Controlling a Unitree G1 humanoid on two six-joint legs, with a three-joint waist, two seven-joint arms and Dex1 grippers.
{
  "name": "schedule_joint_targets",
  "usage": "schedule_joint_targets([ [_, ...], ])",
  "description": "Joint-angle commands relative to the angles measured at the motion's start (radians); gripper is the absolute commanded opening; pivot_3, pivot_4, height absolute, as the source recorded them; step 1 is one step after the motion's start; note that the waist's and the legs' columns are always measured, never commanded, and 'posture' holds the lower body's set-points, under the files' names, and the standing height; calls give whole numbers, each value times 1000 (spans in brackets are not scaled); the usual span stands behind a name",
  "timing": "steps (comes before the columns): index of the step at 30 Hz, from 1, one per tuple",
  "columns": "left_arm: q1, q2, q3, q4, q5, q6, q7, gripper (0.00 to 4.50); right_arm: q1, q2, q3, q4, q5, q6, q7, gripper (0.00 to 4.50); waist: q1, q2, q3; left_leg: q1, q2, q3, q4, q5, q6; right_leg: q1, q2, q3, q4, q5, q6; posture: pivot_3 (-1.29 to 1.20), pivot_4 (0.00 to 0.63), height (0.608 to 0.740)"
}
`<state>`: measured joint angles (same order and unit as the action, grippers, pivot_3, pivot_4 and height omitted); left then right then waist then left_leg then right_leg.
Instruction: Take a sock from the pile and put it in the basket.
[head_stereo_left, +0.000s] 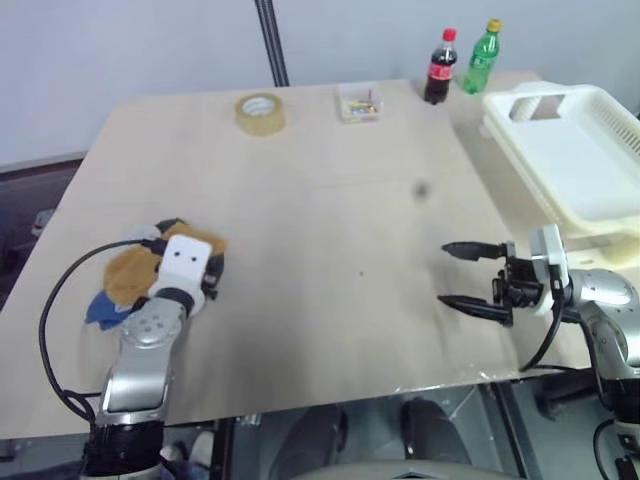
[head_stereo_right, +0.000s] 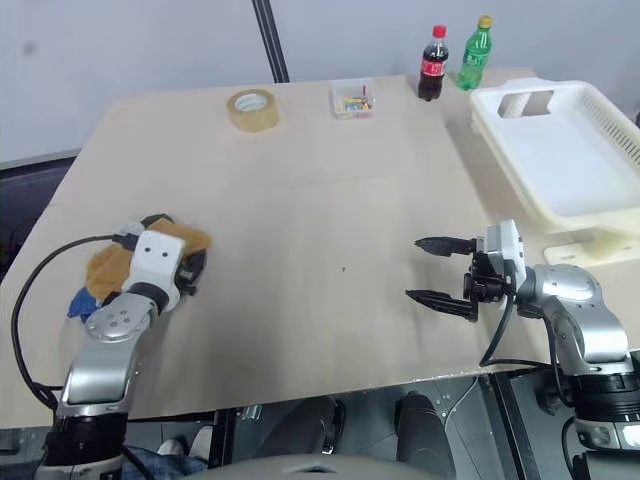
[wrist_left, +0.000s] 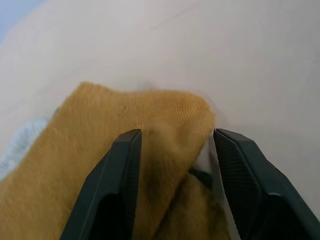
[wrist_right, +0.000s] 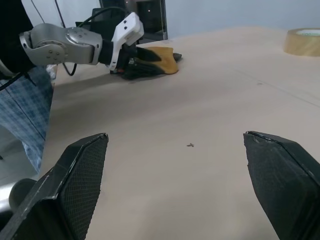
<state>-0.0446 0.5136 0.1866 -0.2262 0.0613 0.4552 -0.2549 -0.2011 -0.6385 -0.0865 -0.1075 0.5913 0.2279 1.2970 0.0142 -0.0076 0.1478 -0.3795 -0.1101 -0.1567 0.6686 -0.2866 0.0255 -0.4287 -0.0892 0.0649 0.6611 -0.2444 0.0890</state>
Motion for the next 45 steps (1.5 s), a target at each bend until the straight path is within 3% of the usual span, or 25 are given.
schedule_joint_targets([
  [1,-27,21,-2,-33,42,-1,22,2444,5,3,-8,-10,3,-20,0,4500,0,0,0,0,0,0,0,0,0,0,0,0,0,0,0,0,150,740],
  [9,-46,29,-13,-18,64,80,11,2444,4,9,-5,-4,-6,-30,2,4500,-1,0,0,0,0,0,0,0,0,0,0,0,0,0,0,0,150,740],
  [22,-174,54,-40,-116,26,494,-53,2444,31,7,-14,-21,-8,-32,-9,4500,-6,0,0,0,0,0,0,0,0,0,0,0,0,0,0,0,150,740],
  [25,-192,51,-34,-118,19,554,-48,1510,36,8,-16,-22,-8,-34,-13,4500,-4,0,0,0,0,0,0,0,0,0,1,0,0,0,0,0,150,740],
  [28,-199,62,-43,-109,23,582,-45,30,41,9,-16,-22,-10,-39,-17,4500,-4,0,0,0,0,0,0,0,0,0,1,0,0,0,0,0,150,740],
  [37,-222,60,-42,-121,18,531,-32,30,47,10,-15,-18,-13,-53,-27,4500,-2,0,0,0,0,0,0,0,0,0,1,0,0,0,0,0,150,740],
  [45,-391,-16,-58,-225,-24,618,-14,30,41,14,-11,-10,-18,-56,-30,4500,1,-2,1,-2,-1,-2,2,0,0,0,0,-2,0,0,0,0,150,740],
])
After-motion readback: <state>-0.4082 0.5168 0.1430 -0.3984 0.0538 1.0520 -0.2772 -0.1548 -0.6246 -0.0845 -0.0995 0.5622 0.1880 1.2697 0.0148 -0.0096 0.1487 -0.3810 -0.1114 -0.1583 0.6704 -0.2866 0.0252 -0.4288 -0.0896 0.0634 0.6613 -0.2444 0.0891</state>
